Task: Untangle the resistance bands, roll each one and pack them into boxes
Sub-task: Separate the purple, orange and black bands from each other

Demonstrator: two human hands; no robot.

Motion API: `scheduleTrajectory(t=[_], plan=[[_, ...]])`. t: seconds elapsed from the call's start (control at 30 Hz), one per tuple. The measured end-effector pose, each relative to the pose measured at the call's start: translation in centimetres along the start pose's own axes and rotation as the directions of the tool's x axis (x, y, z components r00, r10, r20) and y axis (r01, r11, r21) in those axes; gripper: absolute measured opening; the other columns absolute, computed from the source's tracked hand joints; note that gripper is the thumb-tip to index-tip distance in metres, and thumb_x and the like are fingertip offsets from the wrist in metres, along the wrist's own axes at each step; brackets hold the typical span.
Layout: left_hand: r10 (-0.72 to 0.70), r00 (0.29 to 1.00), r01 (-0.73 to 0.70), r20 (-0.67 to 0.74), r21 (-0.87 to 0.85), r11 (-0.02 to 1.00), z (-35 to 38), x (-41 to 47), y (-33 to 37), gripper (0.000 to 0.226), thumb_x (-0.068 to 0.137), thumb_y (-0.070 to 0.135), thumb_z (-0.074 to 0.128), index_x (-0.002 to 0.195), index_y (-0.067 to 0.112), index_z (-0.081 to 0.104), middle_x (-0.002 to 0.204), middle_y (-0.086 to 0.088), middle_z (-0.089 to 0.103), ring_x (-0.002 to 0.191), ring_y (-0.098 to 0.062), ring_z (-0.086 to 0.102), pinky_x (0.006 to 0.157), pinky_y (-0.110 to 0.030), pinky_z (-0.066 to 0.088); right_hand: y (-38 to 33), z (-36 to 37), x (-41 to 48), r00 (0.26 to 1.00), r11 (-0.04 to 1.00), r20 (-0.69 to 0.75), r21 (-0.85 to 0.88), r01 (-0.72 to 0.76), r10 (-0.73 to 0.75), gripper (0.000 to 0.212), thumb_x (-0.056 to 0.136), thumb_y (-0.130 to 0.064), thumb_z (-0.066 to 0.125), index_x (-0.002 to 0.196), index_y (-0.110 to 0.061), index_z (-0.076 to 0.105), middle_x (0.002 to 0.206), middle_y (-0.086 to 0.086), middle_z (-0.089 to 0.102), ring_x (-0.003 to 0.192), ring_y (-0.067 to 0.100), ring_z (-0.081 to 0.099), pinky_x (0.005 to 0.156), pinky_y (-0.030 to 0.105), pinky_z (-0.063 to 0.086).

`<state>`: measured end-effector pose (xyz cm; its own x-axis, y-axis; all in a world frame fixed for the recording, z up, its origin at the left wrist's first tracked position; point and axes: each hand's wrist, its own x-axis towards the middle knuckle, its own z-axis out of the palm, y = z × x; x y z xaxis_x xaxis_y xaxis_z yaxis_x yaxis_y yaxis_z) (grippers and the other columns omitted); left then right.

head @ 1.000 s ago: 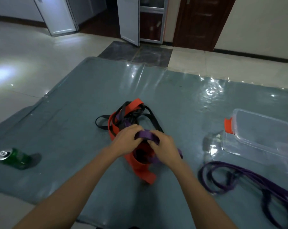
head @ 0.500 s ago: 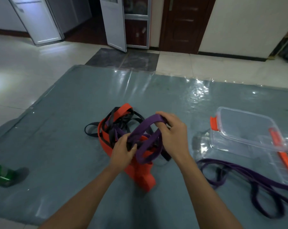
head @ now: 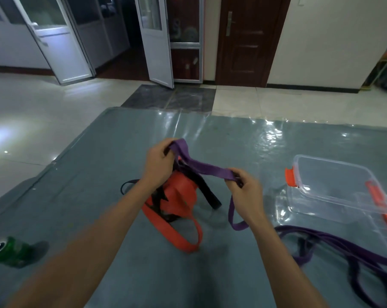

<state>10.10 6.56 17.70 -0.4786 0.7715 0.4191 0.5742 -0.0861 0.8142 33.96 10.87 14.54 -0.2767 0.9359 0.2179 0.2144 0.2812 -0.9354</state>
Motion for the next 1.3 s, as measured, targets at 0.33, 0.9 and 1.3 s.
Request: scheduleTrajectory(t=[0.33,0.9,1.3], plan=[[0.231,0.972,-0.227,0.048,-0.090,0.970,-2.1,5.2,9.1,0.032,0.093,-0.005,0.057,0.106,0.022,0.069,0.083,0.011,0.068,0.070,-0.003,0.062,0.065,-0.025,0.055,-2.3,0.2,1.3,1.000,1.000,0.021,0.003,0.013,-0.013,0.015,0.092,-0.019,0.067,0.105,-0.027,0.067,0.075,-0.011,0.066,0.068,0.001,0.059,0.063,0.013,0.046],[-0.056,0.924,-0.036,0.379,0.232,0.972,-0.3,-2.5,-2.6,0.023,0.077,0.034,0.065,0.098,0.029,0.072,0.085,0.006,0.073,0.081,-0.013,0.069,0.077,-0.041,0.054,2.7,4.2,-1.9,0.967,0.976,0.251,-0.217,0.012,0.044,0.054,0.080,-0.006,0.075,0.130,-0.021,0.060,0.102,-0.011,0.066,0.094,-0.001,0.060,0.082,-0.001,0.039],[-0.033,0.905,-0.051,0.425,0.186,0.981,1.5,-5.5,-2.3,0.021,0.079,0.040,0.064,0.097,0.032,0.072,0.087,0.015,0.072,0.080,-0.004,0.067,0.075,-0.039,0.055,2.0,4.2,-2.1,0.966,0.984,0.250,-0.179,-0.013,0.059,0.015,0.086,-0.019,0.074,0.096,-0.027,0.067,0.087,-0.007,0.072,0.083,0.010,0.067,0.080,0.037,0.056]])
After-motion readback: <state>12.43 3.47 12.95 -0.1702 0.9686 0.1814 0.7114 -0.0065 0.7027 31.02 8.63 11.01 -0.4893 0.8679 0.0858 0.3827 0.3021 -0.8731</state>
